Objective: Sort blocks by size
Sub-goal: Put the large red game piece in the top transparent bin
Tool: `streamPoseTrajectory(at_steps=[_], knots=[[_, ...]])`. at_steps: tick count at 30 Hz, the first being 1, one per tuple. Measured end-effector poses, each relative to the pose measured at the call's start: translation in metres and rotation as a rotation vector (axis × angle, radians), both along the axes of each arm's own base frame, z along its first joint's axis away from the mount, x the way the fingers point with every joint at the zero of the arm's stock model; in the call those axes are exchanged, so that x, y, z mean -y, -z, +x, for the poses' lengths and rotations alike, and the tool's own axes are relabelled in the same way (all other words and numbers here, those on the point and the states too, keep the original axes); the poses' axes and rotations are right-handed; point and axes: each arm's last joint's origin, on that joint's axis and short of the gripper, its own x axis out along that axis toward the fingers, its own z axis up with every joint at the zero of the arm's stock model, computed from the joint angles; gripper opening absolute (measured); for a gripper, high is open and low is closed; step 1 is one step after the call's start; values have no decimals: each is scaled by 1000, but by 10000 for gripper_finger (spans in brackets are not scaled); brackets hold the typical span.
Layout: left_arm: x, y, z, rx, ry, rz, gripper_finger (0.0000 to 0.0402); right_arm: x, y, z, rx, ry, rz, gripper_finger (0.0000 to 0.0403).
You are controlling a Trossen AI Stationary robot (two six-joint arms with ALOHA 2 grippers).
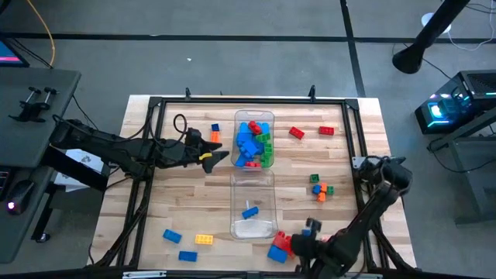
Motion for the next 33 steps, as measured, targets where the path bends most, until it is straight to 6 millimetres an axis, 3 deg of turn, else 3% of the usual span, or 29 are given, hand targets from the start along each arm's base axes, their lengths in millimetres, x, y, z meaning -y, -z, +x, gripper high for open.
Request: streamPoseTrajectory(at_steps=[4,7,12,17,24,33], knots=[[-1,0,0,-1,-18,8,294,12,-23,-7,61,82,5,0],[-1,1,0,-9,-17,12,294,2,-31,2,145,26,117,0],[0,1,0,-10,-16,15,294,-14,-9,24,159,-39,226,0],[1,1,0,5,17,-42,294,-10,26,33,57,53,170,0],[11,1,-1,2,86,-56,294,2,34,26,-89,61,80,0],[19,1,-3,4,96,-49,294,35,34,23,-226,130,-146,0]])
